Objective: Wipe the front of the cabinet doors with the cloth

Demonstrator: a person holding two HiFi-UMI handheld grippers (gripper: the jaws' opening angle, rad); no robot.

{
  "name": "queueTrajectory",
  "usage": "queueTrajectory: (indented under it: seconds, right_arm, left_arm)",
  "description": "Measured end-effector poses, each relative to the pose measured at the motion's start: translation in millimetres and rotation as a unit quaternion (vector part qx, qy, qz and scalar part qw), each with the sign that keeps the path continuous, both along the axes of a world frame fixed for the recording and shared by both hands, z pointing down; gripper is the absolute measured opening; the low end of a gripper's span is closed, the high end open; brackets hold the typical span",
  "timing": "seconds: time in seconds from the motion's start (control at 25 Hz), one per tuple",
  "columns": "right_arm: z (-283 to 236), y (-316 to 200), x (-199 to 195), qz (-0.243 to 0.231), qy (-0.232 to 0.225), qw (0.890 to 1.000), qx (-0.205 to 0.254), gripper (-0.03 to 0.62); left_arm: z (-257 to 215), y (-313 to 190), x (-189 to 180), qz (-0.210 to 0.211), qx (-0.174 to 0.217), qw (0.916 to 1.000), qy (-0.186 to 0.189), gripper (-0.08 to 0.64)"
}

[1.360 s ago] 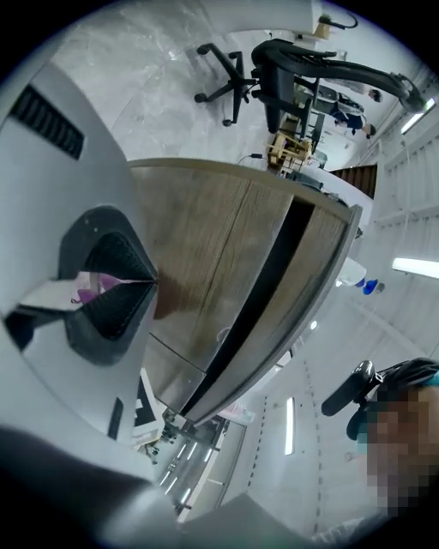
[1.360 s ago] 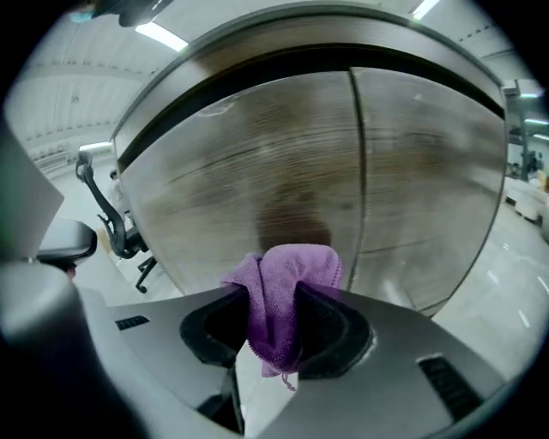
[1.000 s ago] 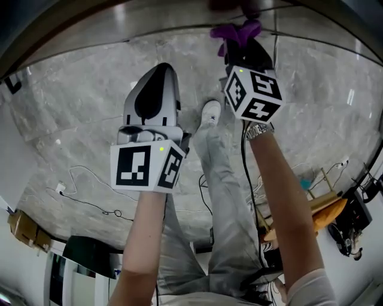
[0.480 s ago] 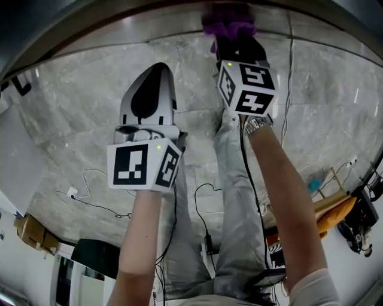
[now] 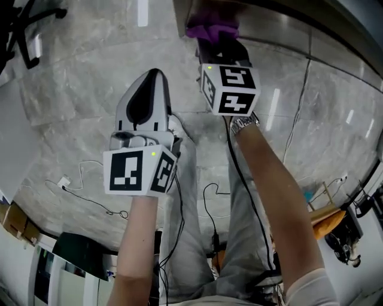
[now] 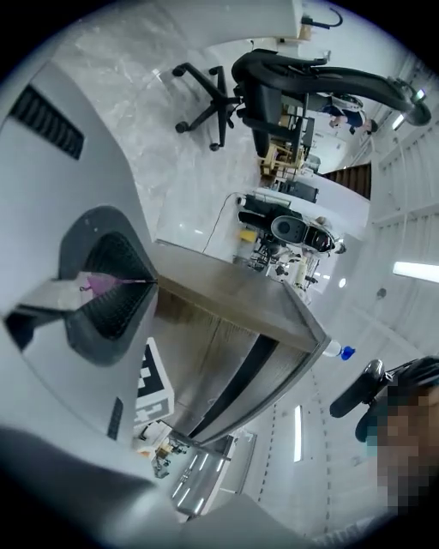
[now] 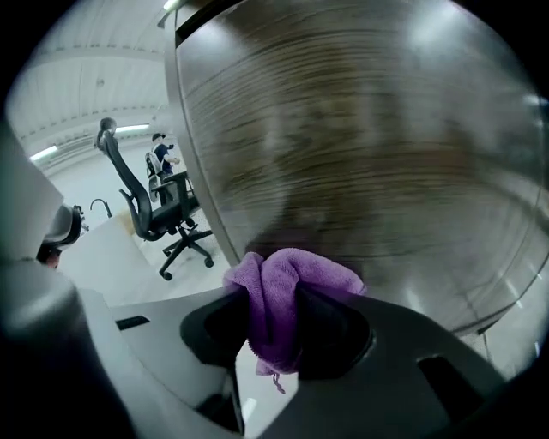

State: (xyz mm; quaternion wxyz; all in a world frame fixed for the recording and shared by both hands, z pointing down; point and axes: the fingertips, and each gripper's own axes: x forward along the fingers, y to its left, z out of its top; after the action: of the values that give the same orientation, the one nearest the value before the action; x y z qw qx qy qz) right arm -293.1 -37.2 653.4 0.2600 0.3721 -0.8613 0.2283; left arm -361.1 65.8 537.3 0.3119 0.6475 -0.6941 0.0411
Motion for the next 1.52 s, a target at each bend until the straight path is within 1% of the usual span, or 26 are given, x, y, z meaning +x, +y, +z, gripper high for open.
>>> queueTrajectory:
  seconds: [0.16, 0.24, 0.32, 0.44, 0.52, 0.64, 0.84, 0.96, 1.08, 1.2, 1.28, 1.4, 1.52]
  right_arm:
    - [2, 15, -42, -0.035, -0.016, 0.999, 0.003, 0.135]
    - [-1, 23, -48, -0.05, -0.023, 0.998, 0.009, 0.135]
    - [-1, 32, -41, -0.052, -0.028, 0.998, 0.005, 0.135]
    - [2, 38, -11, -0.05, -0.019, 0.999, -0.006, 0.135]
    - [5, 34, 19, -0.036, -0.012, 0.999, -0.011, 0.135]
    - [14, 18, 74, 0.004, -0.007, 1.0, -0.027, 0.135]
    - [36, -23, 179, 0.088, 0.01, 0.995, -0.052, 0.135]
    - [55, -40, 223, 0.108, 0.017, 0.992, -0.06, 0.135]
    - [83, -55, 255, 0.111, 0.026, 0.991, -0.067, 0.135]
    - [104, -75, 276, 0.111, 0.038, 0.991, -0.056, 0.135]
    - [109, -87, 278, 0.11, 0.045, 0.992, -0.044, 0.135]
    - [108, -96, 263, 0.099, 0.05, 0.993, -0.036, 0.135]
    - [110, -92, 245, 0.104, 0.059, 0.991, -0.057, 0.135]
  left_arm:
    - [11, 26, -28, -0.018, -0.011, 0.9997, -0.009, 0.017]
    - [15, 39, -37, -0.035, -0.017, 0.9991, -0.016, 0.016]
    - [17, 49, -43, -0.055, -0.022, 0.998, -0.021, 0.017]
    - [14, 53, -33, -0.076, -0.021, 0.9967, -0.018, 0.017]
    - [9, 45, -14, -0.073, -0.015, 0.9971, -0.015, 0.017]
    - [5, 23, 33, -0.047, -0.004, 0.9988, -0.01, 0.017]
    - [3, -18, 134, 0.012, 0.011, 0.9998, 0.014, 0.017]
    - [11, -32, 175, 0.026, 0.013, 0.9993, 0.022, 0.017]
    - [25, -44, 201, 0.022, 0.013, 0.9994, 0.025, 0.017]
    - [38, -51, 213, 0.017, 0.014, 0.9995, 0.02, 0.017]
    - [45, -50, 213, 0.014, 0.013, 0.9997, 0.015, 0.017]
    - [53, -43, 197, -0.007, 0.007, 0.9999, 0.008, 0.017]
    - [54, -34, 172, -0.047, 0.004, 0.9989, 0.01, 0.017]
